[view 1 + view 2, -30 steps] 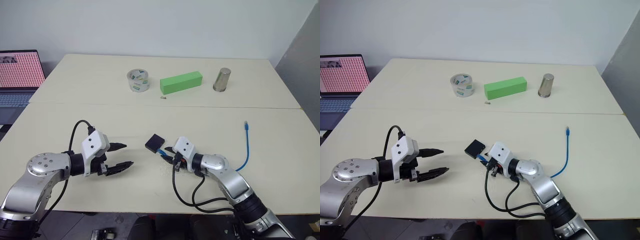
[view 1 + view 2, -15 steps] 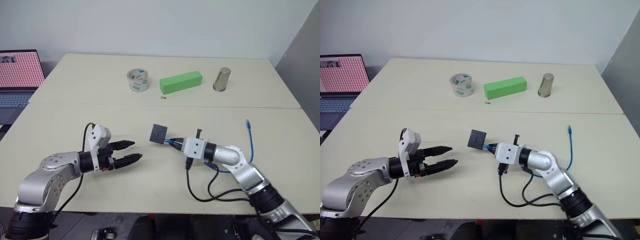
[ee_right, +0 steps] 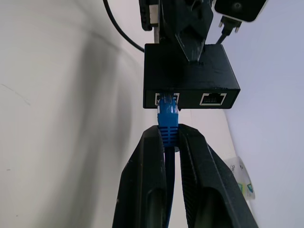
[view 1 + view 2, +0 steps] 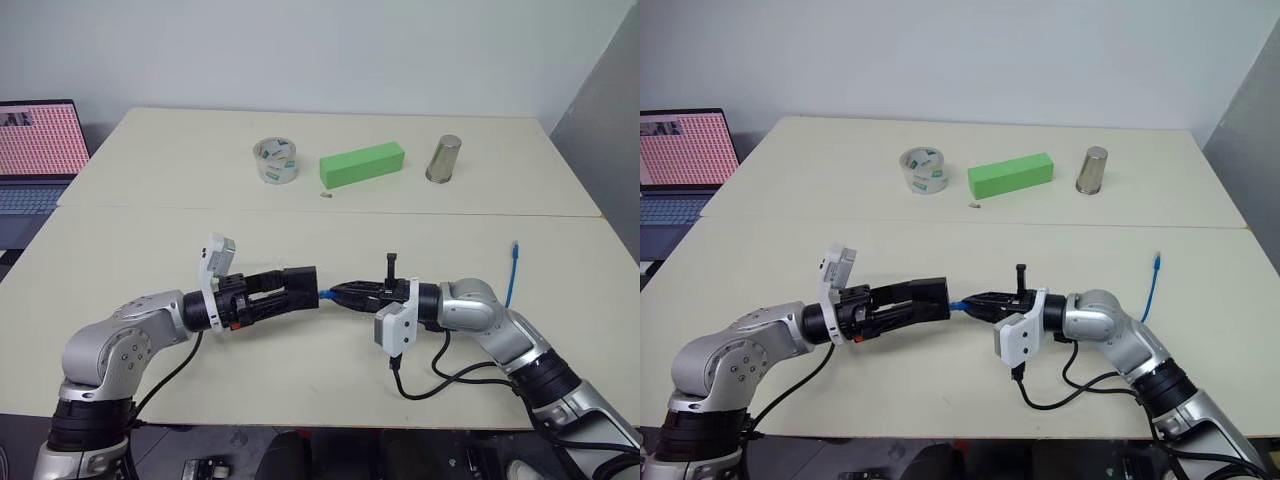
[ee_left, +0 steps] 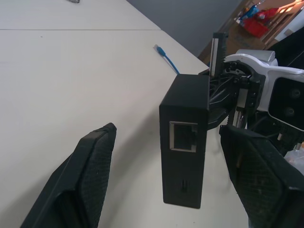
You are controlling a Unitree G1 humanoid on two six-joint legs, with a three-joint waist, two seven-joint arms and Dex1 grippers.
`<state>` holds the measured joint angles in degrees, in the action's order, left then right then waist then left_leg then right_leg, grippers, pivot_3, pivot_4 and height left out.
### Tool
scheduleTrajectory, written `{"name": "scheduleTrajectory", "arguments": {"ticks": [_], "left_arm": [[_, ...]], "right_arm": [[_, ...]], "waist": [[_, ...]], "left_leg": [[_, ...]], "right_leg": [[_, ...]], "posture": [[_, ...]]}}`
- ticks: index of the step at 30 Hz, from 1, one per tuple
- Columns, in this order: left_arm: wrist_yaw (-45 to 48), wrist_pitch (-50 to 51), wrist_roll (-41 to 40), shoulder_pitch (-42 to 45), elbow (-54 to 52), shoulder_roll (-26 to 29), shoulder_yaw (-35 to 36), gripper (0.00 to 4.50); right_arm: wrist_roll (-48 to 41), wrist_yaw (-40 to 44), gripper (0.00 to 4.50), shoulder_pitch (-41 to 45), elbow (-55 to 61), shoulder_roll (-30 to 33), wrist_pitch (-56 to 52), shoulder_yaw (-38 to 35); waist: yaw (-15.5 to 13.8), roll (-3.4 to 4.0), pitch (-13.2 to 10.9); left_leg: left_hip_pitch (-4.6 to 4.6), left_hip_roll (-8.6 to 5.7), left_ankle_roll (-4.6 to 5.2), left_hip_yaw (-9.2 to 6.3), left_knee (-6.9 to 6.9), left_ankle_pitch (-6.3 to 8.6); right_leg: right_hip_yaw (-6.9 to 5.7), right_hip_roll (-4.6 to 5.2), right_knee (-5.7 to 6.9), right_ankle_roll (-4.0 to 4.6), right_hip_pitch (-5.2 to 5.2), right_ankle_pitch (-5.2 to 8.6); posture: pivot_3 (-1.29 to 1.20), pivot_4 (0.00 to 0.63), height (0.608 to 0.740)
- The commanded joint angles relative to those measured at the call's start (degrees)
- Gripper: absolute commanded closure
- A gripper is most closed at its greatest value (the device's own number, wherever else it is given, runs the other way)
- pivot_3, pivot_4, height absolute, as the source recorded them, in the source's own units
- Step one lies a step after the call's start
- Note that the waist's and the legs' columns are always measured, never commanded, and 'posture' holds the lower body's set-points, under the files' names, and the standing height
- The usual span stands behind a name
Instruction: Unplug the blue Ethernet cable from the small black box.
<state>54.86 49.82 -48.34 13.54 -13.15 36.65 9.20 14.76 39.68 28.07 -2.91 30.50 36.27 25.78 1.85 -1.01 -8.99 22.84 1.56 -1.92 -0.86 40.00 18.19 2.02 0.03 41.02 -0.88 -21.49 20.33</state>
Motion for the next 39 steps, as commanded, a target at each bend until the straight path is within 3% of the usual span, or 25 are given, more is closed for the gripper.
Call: {"name": "scheduleTrajectory", "arguments": {"ticks": [1,10,11,14,16,19,23,28,30,33,39], "left_arm": [[0.4,0.6,-2.6,0.3,-0.7,-0.4,1.1,1.77],[0.6,0.4,-2.3,0.0,-0.8,0.1,0.6,3.67],[0.6,0.4,-2.3,0.0,-0.8,0.1,0.5,3.72],[0.6,0.4,-2.2,0.1,-0.8,0.1,0.3,3.72],[0.7,0.4,-2.1,0.2,-0.8,0.2,0.2,3.72],[1.2,0.2,-1.7,0.5,-0.8,0.4,-0.3,3.72],[2.9,-0.5,-0.7,0.7,-1.3,1.4,-1.6,3.72],[6.1,-2.2,0.6,0.9,-2.0,3.1,-3.7,3.72],[7.0,-2.4,0.5,1.2,-2.1,3.4,-3.9,3.72],[8.6,-1.9,-1.0,2.7,-3.0,3.8,-4.0,3.72],[9.8,-0.8,-3.0,5.0,-3.8,3.9,-4.0,3.72]], "right_arm": [[-0.3,-0.6,4.37,0.9,0.6,-0.3,1.7,-1.5],[-0.4,-1.3,4.37,1.9,0.0,-0.9,3.4,-1.9],[-0.5,-0.5,4.37,2.1,-0.1,-0.7,3.4,-1.4],[-1.1,1.1,4.37,2.2,0.0,-0.3,2.7,-0.8],[-2.9,3.4,3.67,1.9,1.0,0.4,0.7,-0.6],[-6.0,8.0,3.07,1.1,4.1,2.5,-4.2,-0.8],[-16.3,15.6,2.21,-2.0,13.2,7.2,-18.7,-2.9],[-36.9,15.7,2.21,-4.4,26.2,9.5,-48.3,-8.8],[-41.2,15.3,2.21,-4.4,28.8,9.6,-55.2,-10.0],[-51.9,10.7,2.21,-3.8,29.9,6.0,-67.6,-12.9],[-59.3,8.6,2.21,-3.2,28.1,2.8,-79.1,-14.0]], "waist": [[0.0,0.0,0.0],[0.0,0.0,0.0],[0.0,0.0,0.0],[0.0,0.0,0.0],[0.0,0.0,0.0],[0.0,0.0,0.0],[-0.2,0.0,0.0],[-0.1,0.01,0.0],[-0.1,0.02,0.0],[-0.2,0.02,0.0],[-0.2,0.01,0.0]], "left_leg": [[0.0,0.0,0.0,0.0,0.0,0.0],[0.0,0.0,0.0,0.0,0.0,0.0],[0.0,0.0,0.0,0.0,0.0,0.0],[-0.01,0.0,0.0,0.0,0.0,0.0],[0.0,0.0,0.0,0.0,0.01,0.0],[0.0,0.0,0.0,0.0,0.01,0.0],[0.0,-0.01,0.0,-0.04,0.01,0.0],[0.01,0.0,0.01,-0.08,0.0,0.0],[0.0,0.0,0.01,-0.09,0.0,0.0],[0.01,-0.01,0.02,-0.13,0.0,0.01],[0.05,-0.06,0.03,-0.11,0.0,0.01]], "right_leg": [[0.01,0.0,-0.01,0.0,0.0,0.0],[0.0,0.0,-0.01,0.0,0.01,0.0],[0.0,0.0,-0.01,0.0,0.01,0.0],[0.01,0.0,-0.01,0.0,0.01,0.0],[0.0,0.0,-0.02,0.0,0.02,0.0],[0.0,0.0,-0.02,0.0,0.01,0.0],[-0.02,0.01,-0.05,0.0,0.07,0.0],[-0.03,0.01,-0.05,0.0,0.07,0.0],[-0.03,0.01,-0.04,0.0,0.07,0.0],[-0.06,0.01,-0.07,0.0,0.08,0.0],[-0.03,0.04,-0.12,0.0,0.09,0.0]], "posture": [[0.0,0.15,0.74],[0.0,0.15,0.74],[0.0,0.15,0.74],[0.0,0.15,0.74],[0.0,0.15,0.74],[0.0,0.15,0.74],[0.0,0.15,0.74],[0.0,0.15,0.74],[0.0,0.15,0.74],[0.0,0.15,0.74],[0.0,0.15,0.74]]}}
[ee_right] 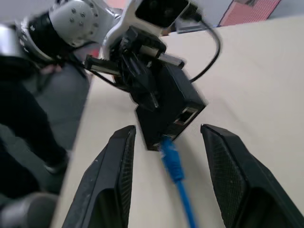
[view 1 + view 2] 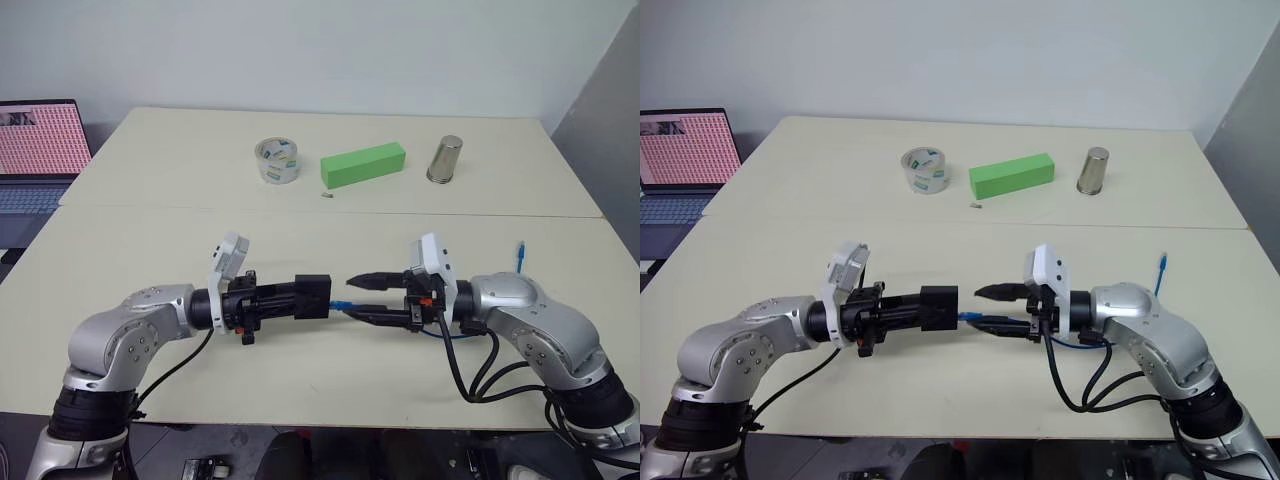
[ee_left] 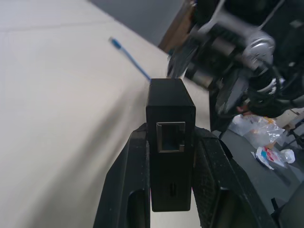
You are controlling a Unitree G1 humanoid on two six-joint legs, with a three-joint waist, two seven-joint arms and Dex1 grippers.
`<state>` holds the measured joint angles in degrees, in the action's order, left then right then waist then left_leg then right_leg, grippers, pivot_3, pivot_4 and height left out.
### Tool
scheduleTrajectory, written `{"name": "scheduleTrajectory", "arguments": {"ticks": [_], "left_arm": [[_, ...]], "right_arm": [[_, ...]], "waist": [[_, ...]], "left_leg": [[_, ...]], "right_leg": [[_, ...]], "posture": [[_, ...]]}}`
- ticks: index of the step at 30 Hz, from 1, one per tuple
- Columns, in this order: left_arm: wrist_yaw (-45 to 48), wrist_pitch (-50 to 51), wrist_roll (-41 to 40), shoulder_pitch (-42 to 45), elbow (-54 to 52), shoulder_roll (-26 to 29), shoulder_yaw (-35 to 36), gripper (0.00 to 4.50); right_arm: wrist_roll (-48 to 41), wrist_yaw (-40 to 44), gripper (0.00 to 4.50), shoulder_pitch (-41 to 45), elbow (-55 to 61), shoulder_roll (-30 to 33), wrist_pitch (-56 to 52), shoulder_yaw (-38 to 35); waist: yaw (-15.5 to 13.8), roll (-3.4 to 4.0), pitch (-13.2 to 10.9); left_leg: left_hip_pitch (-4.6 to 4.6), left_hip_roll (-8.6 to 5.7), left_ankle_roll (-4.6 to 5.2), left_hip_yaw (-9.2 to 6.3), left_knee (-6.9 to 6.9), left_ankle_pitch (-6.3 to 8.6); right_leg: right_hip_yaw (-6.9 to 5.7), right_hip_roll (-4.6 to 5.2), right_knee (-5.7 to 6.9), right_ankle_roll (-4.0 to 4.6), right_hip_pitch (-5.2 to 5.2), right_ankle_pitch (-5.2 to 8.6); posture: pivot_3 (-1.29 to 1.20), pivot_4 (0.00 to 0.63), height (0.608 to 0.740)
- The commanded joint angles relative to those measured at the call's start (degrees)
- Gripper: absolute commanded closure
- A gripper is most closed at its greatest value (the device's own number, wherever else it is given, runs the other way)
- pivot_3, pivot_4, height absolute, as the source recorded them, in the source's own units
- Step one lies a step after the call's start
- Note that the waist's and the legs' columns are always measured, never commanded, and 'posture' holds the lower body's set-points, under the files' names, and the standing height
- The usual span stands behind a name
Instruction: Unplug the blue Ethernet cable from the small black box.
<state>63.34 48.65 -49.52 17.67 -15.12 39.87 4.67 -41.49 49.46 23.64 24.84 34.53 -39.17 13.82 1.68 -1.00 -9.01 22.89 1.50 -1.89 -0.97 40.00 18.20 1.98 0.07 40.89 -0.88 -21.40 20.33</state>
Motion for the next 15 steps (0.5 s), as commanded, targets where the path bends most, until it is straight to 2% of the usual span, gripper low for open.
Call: {"name": "scheduleTrajectory", "arguments": {"ticks": [1,14,15], "left_arm": [[1.5,0.4,-1.9,0.9,-2.1,0.8,0.4,3.72],[1.5,-0.2,-1.6,0.2,-2.7,0.7,0.8,3.72],[1.5,-0.2,-1.6,0.2,-2.7,0.7,0.8,3.72]], "right_arm": [[-3.0,-1.2,2.21,1.5,-0.3,-1.6,-4.3,-2.0],[-4.1,0.5,2.21,3.5,-2.9,-3.8,-9.5,-2.9],[-3.9,0.7,2.57,3.5,-2.9,-3.8,-9.5,-2.8]], "waist": [[0.0,0.0,0.0],[0.1,0.0,0.0],[0.1,0.0,0.0]], "left_leg": [[0.0,0.0,0.0,0.0,0.0,0.0],[0.0,0.01,0.0,0.0,-0.01,0.0],[0.0,0.01,0.0,0.0,-0.01,0.0]], "right_leg": [[0.0,0.0,-0.01,0.0,0.0,0.0],[0.0,-0.01,-0.01,0.0,-0.02,0.0],[-0.01,-0.01,-0.01,0.0,-0.02,0.0]], "posture": [[0.0,0.15,0.74],[0.0,0.15,0.74],[0.0,0.15,0.74]]}}
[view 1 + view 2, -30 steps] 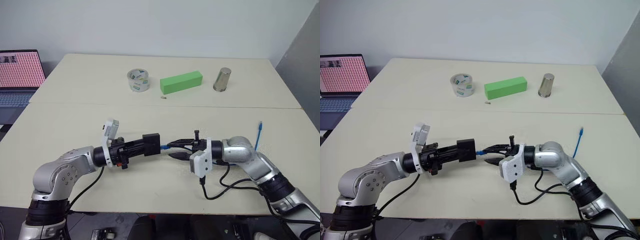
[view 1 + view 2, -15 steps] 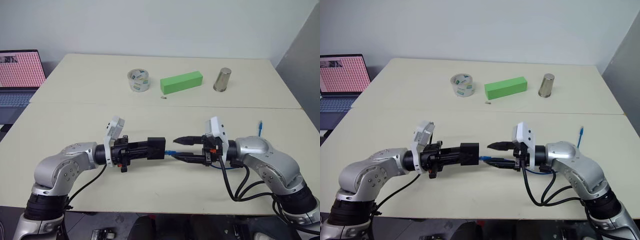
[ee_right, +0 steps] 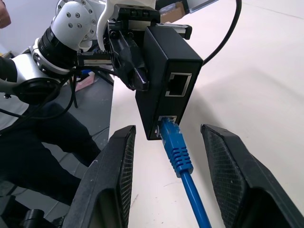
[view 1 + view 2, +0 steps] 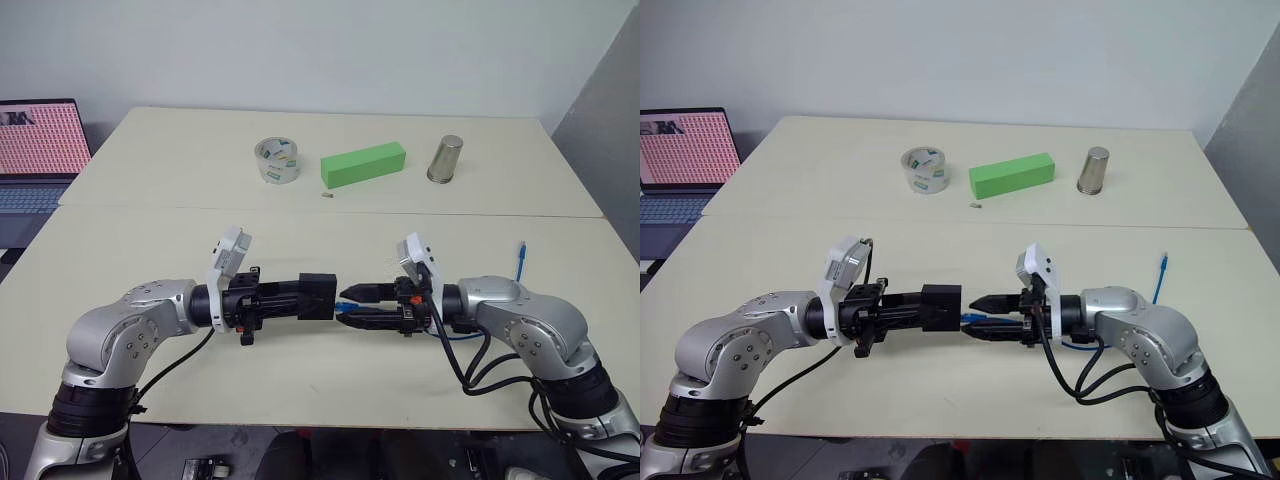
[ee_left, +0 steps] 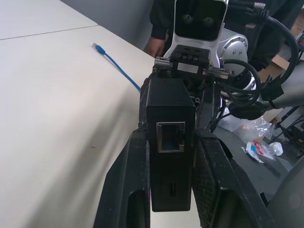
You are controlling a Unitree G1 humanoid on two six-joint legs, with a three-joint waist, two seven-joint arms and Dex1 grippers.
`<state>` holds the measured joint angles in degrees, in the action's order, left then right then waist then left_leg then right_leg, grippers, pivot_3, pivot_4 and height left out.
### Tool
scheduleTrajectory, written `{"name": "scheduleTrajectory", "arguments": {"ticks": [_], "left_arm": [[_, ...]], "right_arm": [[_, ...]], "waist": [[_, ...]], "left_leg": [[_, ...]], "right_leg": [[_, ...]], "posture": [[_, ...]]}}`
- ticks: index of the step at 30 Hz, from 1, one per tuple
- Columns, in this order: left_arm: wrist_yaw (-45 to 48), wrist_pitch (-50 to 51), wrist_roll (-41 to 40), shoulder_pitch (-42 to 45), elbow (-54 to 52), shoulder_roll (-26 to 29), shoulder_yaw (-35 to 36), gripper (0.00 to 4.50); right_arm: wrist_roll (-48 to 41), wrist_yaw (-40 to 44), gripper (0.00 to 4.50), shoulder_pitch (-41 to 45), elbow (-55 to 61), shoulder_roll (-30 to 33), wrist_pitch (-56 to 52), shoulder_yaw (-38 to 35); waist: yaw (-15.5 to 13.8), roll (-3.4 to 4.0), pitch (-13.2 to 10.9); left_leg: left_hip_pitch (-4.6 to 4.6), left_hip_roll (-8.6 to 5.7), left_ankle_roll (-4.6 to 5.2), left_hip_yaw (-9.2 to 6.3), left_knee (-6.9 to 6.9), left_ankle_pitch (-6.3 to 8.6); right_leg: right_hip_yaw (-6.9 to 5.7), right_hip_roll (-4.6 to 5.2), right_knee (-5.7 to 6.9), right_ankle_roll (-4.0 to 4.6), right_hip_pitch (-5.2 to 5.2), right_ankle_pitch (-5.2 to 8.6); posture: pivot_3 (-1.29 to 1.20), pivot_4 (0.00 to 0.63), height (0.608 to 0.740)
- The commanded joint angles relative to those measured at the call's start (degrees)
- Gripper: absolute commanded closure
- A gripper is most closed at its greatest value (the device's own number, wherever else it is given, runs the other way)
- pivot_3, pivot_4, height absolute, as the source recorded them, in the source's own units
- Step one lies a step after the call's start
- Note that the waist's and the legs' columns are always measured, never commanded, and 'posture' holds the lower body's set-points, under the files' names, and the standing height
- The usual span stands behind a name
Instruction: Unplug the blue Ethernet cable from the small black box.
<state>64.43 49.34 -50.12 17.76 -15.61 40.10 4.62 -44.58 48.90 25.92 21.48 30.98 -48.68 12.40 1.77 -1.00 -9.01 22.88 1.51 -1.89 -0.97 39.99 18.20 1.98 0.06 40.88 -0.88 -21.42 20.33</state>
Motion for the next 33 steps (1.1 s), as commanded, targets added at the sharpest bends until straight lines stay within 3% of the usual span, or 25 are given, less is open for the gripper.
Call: {"name": "scheduleTrajectory", "arguments": {"ticks": [1,10,20,33], "left_arm": [[0.4,-0.9,-1.0,0.0,-2.3,0.4,0.9,3.72],[0.4,-1.0,-1.3,-0.6,-2.9,0.3,1.0,3.72],[1.4,-1.3,-1.2,-0.9,-3.4,0.6,0.5,3.72],[4.1,-7.2,4.5,-1.5,0.7,4.7,0.6,3.72]], "right_arm": [[-0.6,1.3,2.66,1.3,0.4,-0.3,0.0,-1.3],[1.1,2.3,4.4,1.8,0.4,-0.5,0.5,-0.3],[1.9,3.6,4.4,2.9,-0.5,-0.4,0.2,-0.1],[3.6,8.5,4.48,1.0,-0.9,7.3,0.3,-1.9]], "waist": [[0.0,0.0,0.0],[0.0,0.0,0.0],[0.0,0.0,0.0],[0.0,0.02,0.0]], "left_leg": [[0.0,0.0,0.0,0.0,0.0,0.0],[0.0,0.0,0.0,0.0,0.0,0.0],[0.0,0.0,0.0,0.0,-0.01,0.0],[0.0,0.01,0.18,0.0,-0.02,0.1]], "right_leg": [[0.0,0.0,0.0,0.0,0.0,0.0],[0.0,0.0,-0.01,0.0,0.0,0.0],[0.0,0.0,-0.01,0.0,0.0,0.0],[-0.01,0.0,-0.04,0.0,0.0,0.0]], "posture": [[0.0,0.15,0.74],[0.0,0.15,0.74],[0.0,0.15,0.74],[0.0,0.15,0.74]]}}
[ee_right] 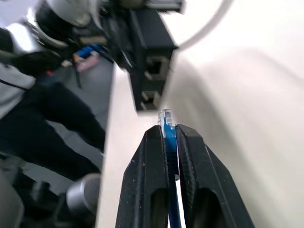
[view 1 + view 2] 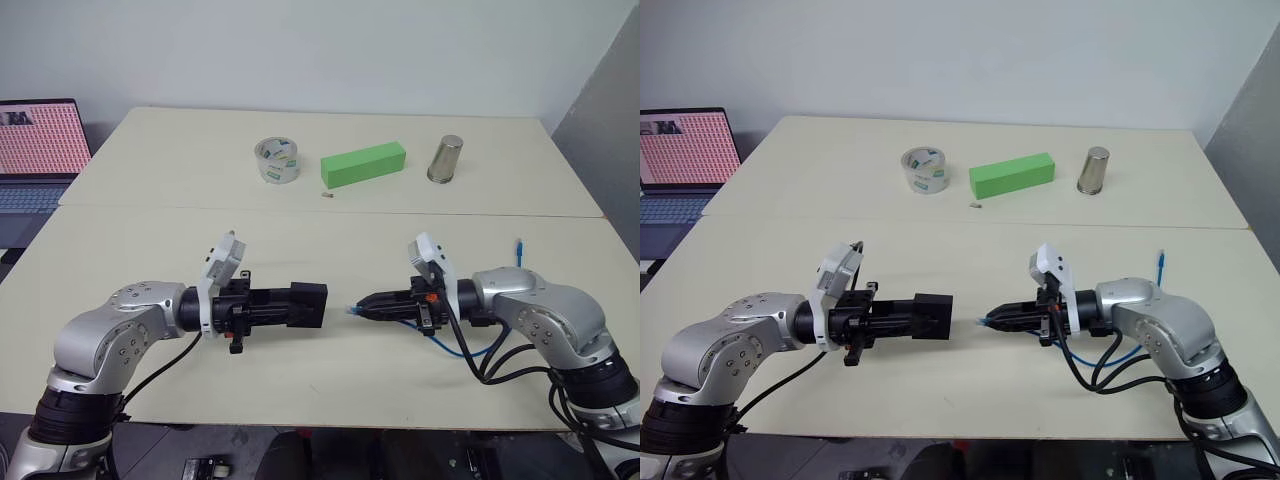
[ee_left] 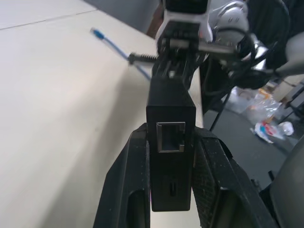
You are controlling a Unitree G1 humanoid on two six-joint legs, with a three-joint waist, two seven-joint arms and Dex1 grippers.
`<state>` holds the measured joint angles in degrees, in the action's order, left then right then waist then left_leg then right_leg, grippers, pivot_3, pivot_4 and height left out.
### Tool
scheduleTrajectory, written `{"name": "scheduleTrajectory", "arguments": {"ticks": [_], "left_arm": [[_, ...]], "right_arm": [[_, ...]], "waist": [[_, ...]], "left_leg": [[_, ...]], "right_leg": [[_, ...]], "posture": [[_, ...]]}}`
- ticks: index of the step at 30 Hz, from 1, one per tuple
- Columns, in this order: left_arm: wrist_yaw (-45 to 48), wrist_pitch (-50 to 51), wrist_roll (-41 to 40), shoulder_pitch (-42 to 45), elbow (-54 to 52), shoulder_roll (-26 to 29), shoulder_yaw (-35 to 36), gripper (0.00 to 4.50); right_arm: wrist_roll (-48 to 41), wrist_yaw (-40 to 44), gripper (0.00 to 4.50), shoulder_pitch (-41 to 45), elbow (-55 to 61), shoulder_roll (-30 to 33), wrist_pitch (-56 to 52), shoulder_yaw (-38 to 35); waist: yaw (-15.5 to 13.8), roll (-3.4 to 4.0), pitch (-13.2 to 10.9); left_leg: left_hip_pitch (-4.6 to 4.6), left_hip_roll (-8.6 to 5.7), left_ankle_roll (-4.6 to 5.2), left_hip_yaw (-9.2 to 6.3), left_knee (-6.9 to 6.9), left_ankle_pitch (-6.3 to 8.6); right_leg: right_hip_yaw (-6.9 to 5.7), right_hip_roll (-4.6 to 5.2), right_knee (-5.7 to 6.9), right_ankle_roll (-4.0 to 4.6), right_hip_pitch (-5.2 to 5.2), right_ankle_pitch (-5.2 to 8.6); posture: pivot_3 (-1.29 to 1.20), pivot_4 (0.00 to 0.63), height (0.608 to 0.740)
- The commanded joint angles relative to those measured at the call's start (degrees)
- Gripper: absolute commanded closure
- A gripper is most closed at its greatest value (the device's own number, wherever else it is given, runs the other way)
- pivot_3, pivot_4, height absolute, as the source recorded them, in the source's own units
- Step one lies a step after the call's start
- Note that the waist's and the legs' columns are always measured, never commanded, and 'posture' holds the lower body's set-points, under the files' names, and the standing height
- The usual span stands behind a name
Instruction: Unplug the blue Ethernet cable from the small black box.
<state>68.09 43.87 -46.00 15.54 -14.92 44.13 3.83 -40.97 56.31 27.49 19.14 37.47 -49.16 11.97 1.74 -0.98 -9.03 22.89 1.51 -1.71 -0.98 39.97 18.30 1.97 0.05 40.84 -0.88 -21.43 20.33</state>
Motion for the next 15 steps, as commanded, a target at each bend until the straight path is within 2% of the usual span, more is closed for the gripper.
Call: {"name": "scheduleTrajectory", "arguments": {"ticks": [1,6,9,12,15], "left_arm": [[0.7,-2.0,0.6,0.7,0.1,0.7,1.3,3.72],[0.5,-3.0,2.0,0.8,0.8,0.8,1.0,3.72],[-1.7,-5.9,5.6,0.6,2.8,0.1,0.6,3.72],[-4.3,-9.0,9.2,0.0,3.9,-1.6,-0.3,3.72],[-6.6,-12.2,12.7,0.1,5.1,-3.2,-1.1,3.72]], "right_arm": [[0.0,1.1,4.48,-0.7,1.5,0.8,0.9,-1.5],[2.9,-1.7,4.48,-0.5,-0.8,-0.8,4.2,-2.9],[13.2,-9.9,4.48,2.9,-11.2,-4.1,14.6,-3.8],[27.1,-24.2,4.48,7.0,-26.5,-7.7,26.9,-2.9],[33.8,-33.3,4.48,9.7,-37.2,-10.7,32.6,-3.6]], "waist": [[0.0,0.0,0.0],[0.0,0.0,0.0],[0.1,0.0,0.0],[0.1,0.01,0.0],[0.0,0.01,0.0]], "left_leg": [[0.0,0.0,0.0,0.0,0.0,0.0],[0.01,0.0,0.01,0.0,0.0,0.0],[-0.01,-0.01,0.01,0.01,0.0,0.0],[-0.04,-0.03,-0.03,0.06,0.01,-0.02],[0.03,-0.02,-0.2,0.13,-0.01,-0.11]], "right_leg": [[0.01,0.0,0.0,0.0,0.0,0.0],[0.01,0.0,0.0,0.0,0.0,0.0],[0.01,0.0,0.0,0.0,0.01,0.0],[0.06,0.0,0.05,0.0,-0.01,0.0],[0.08,0.01,0.04,0.0,-0.1,0.0]], "posture": [[0.0,0.15,0.74],[0.0,0.15,0.74],[0.0,0.15,0.74],[0.0,0.15,0.74],[0.0,0.15,0.74]]}}
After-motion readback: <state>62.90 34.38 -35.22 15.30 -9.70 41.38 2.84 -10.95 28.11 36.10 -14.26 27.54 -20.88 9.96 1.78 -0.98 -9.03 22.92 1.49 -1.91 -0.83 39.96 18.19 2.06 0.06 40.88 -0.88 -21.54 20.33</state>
